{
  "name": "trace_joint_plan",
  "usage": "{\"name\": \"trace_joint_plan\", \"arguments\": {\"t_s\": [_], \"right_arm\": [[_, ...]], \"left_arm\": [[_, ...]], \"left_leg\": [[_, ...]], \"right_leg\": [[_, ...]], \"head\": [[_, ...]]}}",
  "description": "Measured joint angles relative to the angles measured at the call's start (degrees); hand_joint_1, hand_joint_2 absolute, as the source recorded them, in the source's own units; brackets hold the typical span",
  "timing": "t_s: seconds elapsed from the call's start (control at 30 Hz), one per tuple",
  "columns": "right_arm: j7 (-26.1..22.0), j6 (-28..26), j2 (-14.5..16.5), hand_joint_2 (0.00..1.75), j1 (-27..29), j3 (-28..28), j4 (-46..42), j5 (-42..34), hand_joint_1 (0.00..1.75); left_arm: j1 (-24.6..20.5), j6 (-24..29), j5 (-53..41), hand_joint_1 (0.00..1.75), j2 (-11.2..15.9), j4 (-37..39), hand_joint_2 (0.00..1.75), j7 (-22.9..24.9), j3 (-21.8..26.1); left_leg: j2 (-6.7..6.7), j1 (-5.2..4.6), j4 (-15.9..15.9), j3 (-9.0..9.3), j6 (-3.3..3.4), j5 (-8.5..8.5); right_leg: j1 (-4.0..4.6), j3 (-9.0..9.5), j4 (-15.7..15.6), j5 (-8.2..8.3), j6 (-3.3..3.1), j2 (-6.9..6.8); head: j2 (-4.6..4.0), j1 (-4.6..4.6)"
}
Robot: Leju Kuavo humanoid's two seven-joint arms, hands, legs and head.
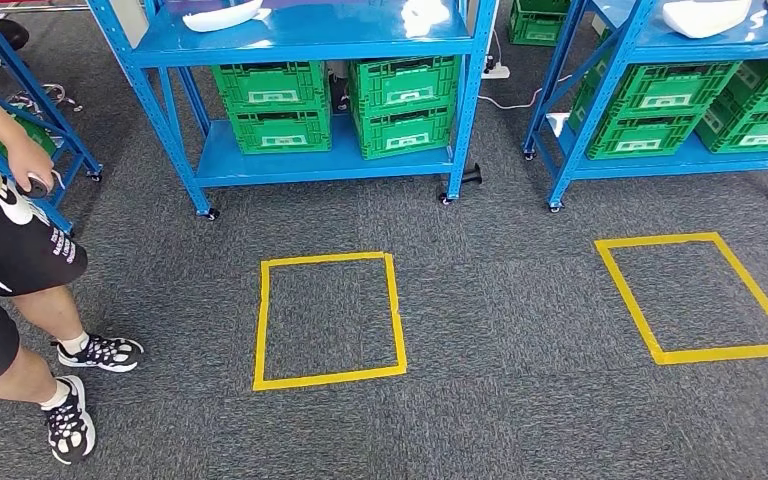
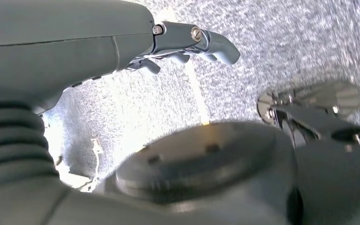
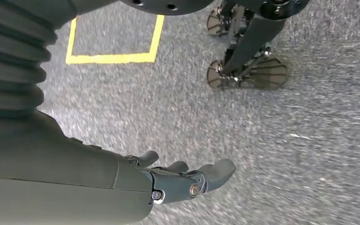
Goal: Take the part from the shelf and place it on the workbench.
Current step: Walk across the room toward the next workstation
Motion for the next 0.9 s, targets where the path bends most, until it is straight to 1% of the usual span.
{"name": "trace_joint_plan", "arguments": {"t_s": [0.2, 0.33, 0.6, 0.9], "right_arm": [[0.43, 1.41, -0.59, 1.75, 2.60, -2.10, -0.91, -3.17, 0.00], [0.84, 2.22, -0.85, 1.75, 3.65, -2.89, -1.32, -4.74, 0.00], [0.86, 2.40, -0.99, 1.75, 4.01, -3.65, -1.60, -5.17, 0.00], [0.86, 2.40, -1.04, 1.75, 4.04, -3.69, -1.74, -5.17, 0.00]], "left_arm": [[1.77, 0.16, -7.73, 0.00, 0.14, -1.62, 1.75, 0.83, 9.11], [2.50, 0.32, -11.69, 0.00, 0.16, -2.33, 1.75, 1.24, 13.21], [2.78, 0.40, -12.21, 0.00, 0.18, -2.90, 1.75, 1.34, 15.89], [2.89, 0.43, -12.21, 0.00, 0.16, -3.19, 1.75, 1.34, 16.51]], "left_leg": [[0.00, 0.00, 0.00, 0.01, -0.02, -0.05], [0.01, 0.00, 0.00, 0.02, 0.00, -0.07], [0.01, 0.00, 0.00, 0.02, 0.00, -0.07], [0.01, 0.00, 0.00, 0.02, 0.00, -0.07]], "right_leg": [[0.00, 0.02, 0.00, -0.04, 0.00, 0.00], [0.00, 0.02, 0.00, -0.05, 0.00, 0.00], [0.00, 0.03, 0.00, -0.06, 0.01, 0.00], [0.00, 0.03, 0.00, -0.07, 0.00, 0.00]], "head": [[0.00, 0.00], [0.00, 0.00], [0.00, 0.00], [0.00, 0.00]]}}
